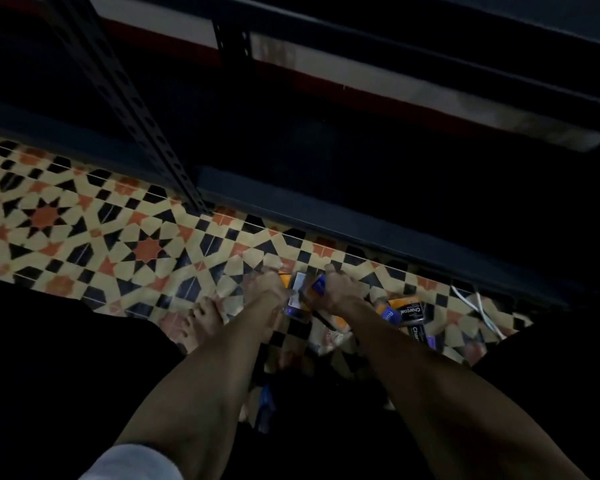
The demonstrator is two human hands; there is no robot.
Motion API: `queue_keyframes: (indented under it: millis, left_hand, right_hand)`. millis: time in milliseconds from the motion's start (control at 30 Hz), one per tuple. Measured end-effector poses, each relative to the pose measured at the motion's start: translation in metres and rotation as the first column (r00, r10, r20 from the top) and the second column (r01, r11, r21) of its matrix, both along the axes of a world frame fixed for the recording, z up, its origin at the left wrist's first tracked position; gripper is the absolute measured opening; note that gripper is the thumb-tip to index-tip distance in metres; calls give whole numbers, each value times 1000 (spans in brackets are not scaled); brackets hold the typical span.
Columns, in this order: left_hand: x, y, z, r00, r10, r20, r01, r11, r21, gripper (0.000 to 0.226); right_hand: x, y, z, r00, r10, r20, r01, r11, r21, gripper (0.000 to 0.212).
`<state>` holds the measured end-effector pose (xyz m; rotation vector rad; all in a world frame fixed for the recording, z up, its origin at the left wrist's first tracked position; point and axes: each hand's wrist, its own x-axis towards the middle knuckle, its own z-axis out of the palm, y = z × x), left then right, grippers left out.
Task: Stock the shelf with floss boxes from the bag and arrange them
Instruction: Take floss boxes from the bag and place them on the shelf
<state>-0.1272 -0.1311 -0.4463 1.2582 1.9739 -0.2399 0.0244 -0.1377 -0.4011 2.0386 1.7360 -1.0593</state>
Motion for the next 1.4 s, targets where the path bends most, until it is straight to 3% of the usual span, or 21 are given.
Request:
queue_keyframes:
  millis: [133,200,300,400,500,600,733,833,967,1133,1267,1400]
  left_hand:
    - [-8,21,22,990,-121,-70,118,992,-42,23]
    - [-7,34,57,988,-153,-23,152,987,-53,24]
    - [-2,55,119,953,-294,-67,294,956,-20,28]
    - [8,71,182,935,-334,-119,350,924,154,31]
    - [15,75,250,918,-372,-135,395,841,369,37]
    - [29,69,321,874,-456,-168,476,731,488,36]
    - [60,58,410,805,-556,-207,527,511,679,28]
    - [95,60,461,801,-582,-140,434,403,806,22]
    - [157,88,493,789,-588,-179,413,292,863,22]
    - [236,139,481,733,-578,-358,578,252,776,40]
    - [275,176,453,681,-593,-430,681,297,669,75]
    - [291,197,434,610,-608,-508,745,222,629,68]
  right_hand:
    - [0,23,28,993,98,72,-97,995,-26,48]
    - [-1,44,54,987,154,46,-149,984,-102,36]
    - [-4,75,108,963,266,43,-259,957,-130,43]
    - [-8,90,172,945,323,46,-321,946,-41,58]
    - [1,85,251,919,386,88,-388,922,8,63]
    - [29,63,332,937,343,58,-348,931,112,59]
    - [76,43,421,959,259,-112,-207,915,346,36]
    - [126,42,464,982,136,-129,-38,819,573,28]
    - [191,66,476,990,-130,-51,121,617,777,30]
    - [249,98,450,947,-320,5,207,623,754,44]
    - [284,132,421,920,-365,141,143,650,746,61]
    - [301,158,413,943,-296,153,101,691,716,78]
